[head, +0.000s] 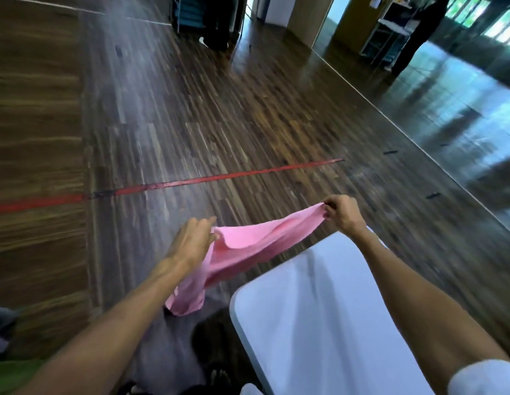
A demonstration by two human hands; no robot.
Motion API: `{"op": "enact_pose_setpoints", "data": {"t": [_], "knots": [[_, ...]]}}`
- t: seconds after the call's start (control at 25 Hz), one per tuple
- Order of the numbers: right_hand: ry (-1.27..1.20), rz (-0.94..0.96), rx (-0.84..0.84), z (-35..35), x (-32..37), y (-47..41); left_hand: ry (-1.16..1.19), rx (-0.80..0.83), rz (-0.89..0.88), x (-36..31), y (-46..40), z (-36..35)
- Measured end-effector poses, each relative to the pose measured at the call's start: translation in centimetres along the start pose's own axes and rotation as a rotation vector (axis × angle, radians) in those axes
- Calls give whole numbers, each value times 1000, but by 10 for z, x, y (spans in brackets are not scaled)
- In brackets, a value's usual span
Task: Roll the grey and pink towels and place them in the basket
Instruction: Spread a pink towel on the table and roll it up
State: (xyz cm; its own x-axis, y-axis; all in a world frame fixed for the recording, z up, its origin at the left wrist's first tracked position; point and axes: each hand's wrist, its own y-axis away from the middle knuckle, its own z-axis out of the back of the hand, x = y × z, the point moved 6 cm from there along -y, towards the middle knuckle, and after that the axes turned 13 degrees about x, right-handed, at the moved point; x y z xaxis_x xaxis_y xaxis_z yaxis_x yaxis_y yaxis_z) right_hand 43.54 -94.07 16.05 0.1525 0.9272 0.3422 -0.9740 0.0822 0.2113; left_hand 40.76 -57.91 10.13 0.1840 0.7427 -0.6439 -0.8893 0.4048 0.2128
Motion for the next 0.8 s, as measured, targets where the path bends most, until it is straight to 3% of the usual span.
{"op": "enact_pose_setpoints", "data": {"t": [0.24, 0.48, 0.8], "knots": [[52, -22, -23, 37, -128, -53, 41, -14, 155, -47, -21, -85], [73, -84, 13, 22, -240, -88, 17, -139, 166, -38, -11, -144], [130, -17, 13, -37, -311, -70, -187, -59, 243, -32, 19, -185]]}}
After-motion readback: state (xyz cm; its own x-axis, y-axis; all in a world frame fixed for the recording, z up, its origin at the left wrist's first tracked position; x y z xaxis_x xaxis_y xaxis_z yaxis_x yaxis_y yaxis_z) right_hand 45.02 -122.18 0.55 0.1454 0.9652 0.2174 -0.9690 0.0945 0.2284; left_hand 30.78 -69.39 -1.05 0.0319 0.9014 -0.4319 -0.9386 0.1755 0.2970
